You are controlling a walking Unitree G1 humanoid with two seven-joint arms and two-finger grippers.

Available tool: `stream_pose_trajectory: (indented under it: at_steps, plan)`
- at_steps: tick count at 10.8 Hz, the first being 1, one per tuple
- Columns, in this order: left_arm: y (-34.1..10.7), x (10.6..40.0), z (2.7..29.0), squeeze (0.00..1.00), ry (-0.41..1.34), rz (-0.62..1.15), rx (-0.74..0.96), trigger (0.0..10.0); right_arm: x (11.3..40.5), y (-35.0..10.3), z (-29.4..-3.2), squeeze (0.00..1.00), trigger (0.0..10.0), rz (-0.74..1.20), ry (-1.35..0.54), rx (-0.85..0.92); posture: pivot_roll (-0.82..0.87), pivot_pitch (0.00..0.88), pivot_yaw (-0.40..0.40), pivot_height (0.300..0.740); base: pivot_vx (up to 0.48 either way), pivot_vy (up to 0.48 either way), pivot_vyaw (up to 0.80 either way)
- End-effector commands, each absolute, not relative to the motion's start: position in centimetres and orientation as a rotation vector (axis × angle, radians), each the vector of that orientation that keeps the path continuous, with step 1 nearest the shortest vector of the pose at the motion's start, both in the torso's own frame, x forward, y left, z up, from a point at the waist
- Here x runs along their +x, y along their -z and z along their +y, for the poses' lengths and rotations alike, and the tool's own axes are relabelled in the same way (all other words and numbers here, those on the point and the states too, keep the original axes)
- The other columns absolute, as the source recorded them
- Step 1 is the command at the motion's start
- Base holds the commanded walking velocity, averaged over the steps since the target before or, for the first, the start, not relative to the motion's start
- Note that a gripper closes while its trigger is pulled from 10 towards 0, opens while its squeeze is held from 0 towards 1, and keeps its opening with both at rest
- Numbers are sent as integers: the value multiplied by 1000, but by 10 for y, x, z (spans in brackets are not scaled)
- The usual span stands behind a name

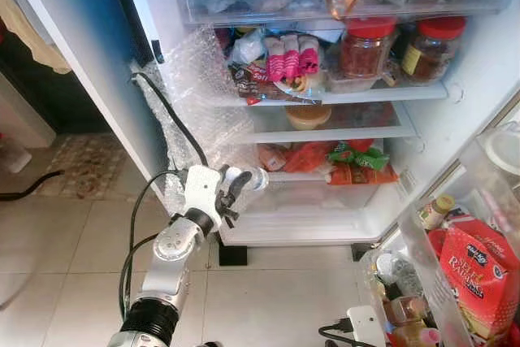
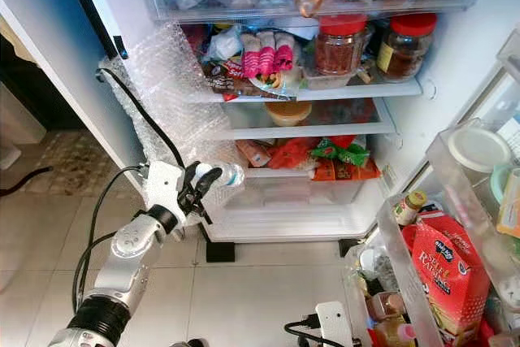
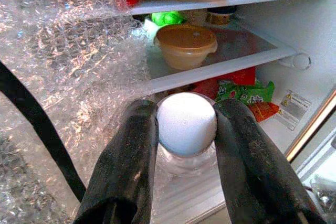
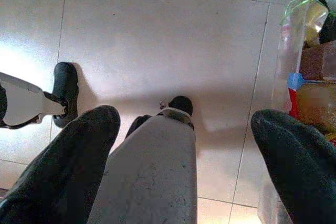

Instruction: Restocking fridge

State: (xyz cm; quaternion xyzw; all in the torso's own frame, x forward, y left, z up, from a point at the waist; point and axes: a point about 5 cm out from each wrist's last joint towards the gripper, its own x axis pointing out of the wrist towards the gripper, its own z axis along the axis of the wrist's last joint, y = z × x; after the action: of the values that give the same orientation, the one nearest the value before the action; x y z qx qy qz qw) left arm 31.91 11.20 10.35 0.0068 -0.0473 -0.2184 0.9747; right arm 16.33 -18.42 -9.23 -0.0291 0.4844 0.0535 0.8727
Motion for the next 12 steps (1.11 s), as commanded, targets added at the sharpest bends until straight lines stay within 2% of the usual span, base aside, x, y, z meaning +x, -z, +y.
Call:
stream_pose_trajectory:
  at_steps: [1, 8, 12]
  plan:
    - [-107, 318, 114, 0, 441, -107, 34, 10000, 156, 96, -183, 0, 10000, 1036, -111, -55, -49, 146, 54, 710, 0, 0, 0]
    - [-107, 320, 112, 0, 443, -102, 40, 10000, 156, 96, -181, 0, 10000, 1037, -135, -46, -44, 141, 54, 585, 0, 0, 0]
    - [-109, 324, 112, 0, 428, -102, 42, 10000, 156, 96, -181, 0, 10000, 1036, -121, -44, -46, 136, 55, 585, 0, 0, 0]
